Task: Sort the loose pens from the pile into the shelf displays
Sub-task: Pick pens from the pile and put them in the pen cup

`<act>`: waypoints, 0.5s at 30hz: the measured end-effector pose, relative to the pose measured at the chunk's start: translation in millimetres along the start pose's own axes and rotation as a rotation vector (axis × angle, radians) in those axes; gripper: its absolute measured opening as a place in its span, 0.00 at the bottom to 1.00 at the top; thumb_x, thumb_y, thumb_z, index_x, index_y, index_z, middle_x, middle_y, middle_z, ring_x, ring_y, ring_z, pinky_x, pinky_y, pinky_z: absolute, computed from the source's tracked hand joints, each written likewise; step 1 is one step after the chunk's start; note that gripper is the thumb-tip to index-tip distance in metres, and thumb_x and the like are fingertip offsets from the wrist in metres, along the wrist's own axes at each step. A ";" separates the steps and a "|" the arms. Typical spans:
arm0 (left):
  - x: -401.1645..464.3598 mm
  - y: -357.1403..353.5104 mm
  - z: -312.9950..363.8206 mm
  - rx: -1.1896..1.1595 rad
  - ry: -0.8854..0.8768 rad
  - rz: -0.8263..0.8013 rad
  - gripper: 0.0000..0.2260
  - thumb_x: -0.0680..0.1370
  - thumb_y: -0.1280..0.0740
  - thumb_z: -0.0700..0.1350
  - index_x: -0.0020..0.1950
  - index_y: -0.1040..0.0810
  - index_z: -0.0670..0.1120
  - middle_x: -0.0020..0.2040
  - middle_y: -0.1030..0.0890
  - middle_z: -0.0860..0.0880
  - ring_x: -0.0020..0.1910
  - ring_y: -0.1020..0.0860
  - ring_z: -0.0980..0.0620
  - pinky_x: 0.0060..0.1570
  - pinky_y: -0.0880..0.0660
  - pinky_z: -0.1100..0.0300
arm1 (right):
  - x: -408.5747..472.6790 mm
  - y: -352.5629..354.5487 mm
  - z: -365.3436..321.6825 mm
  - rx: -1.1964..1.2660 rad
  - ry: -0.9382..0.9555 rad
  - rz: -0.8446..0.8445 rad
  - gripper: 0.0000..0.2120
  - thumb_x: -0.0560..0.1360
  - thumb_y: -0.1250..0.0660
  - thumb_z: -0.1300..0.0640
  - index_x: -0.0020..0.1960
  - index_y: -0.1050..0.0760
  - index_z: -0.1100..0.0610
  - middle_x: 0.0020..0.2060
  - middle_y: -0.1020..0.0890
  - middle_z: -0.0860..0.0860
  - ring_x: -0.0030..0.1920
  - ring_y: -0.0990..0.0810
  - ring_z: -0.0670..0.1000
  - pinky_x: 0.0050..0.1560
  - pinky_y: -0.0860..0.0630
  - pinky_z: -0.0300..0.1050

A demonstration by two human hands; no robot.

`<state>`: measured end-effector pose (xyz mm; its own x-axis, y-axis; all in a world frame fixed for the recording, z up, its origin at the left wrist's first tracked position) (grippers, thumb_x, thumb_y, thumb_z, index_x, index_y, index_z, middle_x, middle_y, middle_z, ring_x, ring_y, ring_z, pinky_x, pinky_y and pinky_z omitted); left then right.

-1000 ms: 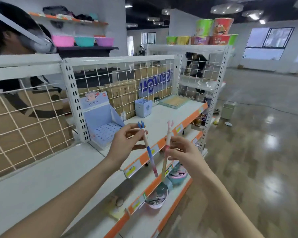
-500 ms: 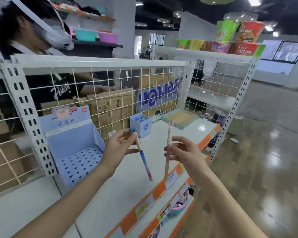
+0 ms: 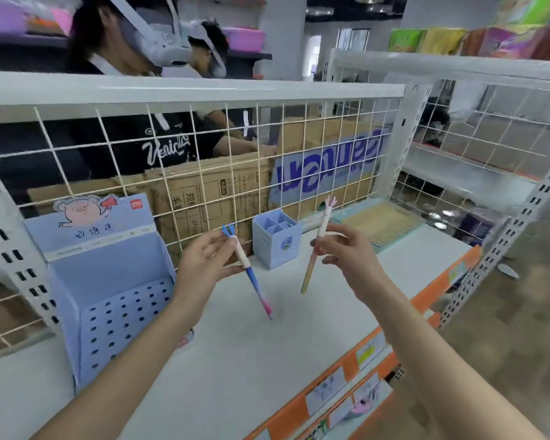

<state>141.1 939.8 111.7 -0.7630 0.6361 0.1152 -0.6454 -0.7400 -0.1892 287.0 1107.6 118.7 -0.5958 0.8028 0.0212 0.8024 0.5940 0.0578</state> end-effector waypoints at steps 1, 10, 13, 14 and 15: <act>2.0 -0.5 -0.4 0.001 -0.009 0.048 0.03 0.78 0.37 0.38 0.49 0.23 0.42 0.46 0.18 0.44 0.43 0.19 0.49 0.38 0.21 0.62 | 14.5 1.5 1.4 0.006 0.000 -0.016 0.11 0.73 0.34 0.67 0.54 0.25 0.60 0.40 0.18 0.57 0.38 0.21 0.50 0.39 0.27 0.42; 25.1 -41.3 0.0 0.053 -0.076 0.358 0.03 0.78 0.37 0.39 0.50 0.23 0.44 0.47 0.18 0.44 0.41 0.18 0.52 0.38 0.20 0.62 | 118.6 8.9 15.7 0.037 -0.013 -0.249 0.08 0.72 0.33 0.68 0.46 0.26 0.58 0.37 0.20 0.55 0.40 0.22 0.53 0.41 0.25 0.46; 33.7 -61.2 -3.4 0.050 -0.104 0.416 0.04 0.78 0.37 0.39 0.48 0.24 0.46 0.44 0.18 0.48 0.37 0.19 0.58 0.39 0.20 0.63 | 140.9 15.2 17.2 0.046 -0.002 -0.292 0.02 0.75 0.36 0.64 0.46 0.26 0.59 0.38 0.20 0.56 0.39 0.22 0.52 0.40 0.26 0.44; 36.4 -66.7 -5.3 0.059 -0.110 0.419 0.04 0.78 0.37 0.39 0.48 0.24 0.45 0.45 0.18 0.48 0.37 0.19 0.58 0.39 0.20 0.63 | 147.4 17.4 17.4 0.050 0.003 -0.295 0.02 0.77 0.37 0.63 0.45 0.26 0.59 0.38 0.21 0.55 0.38 0.22 0.51 0.38 0.27 0.42; 38.9 -71.6 -7.6 0.067 -0.115 0.422 0.04 0.78 0.37 0.39 0.48 0.24 0.45 0.45 0.18 0.48 0.38 0.19 0.57 0.39 0.20 0.63 | 154.2 19.2 18.2 0.063 0.007 -0.293 0.03 0.78 0.38 0.61 0.46 0.27 0.59 0.37 0.21 0.55 0.37 0.22 0.51 0.37 0.27 0.40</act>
<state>157.9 1019.2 122.3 -0.9566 0.2498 0.1503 -0.2749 -0.9446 -0.1795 211.2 1243.7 104.9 -0.8025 0.5963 0.0201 0.5964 0.8027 0.0003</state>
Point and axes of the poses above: each hand's wrist, its own x-axis towards the middle knuckle, its own y-axis out of the back of the hand, z = x × y, the point moved 2 cm from there along x, towards the middle knuckle
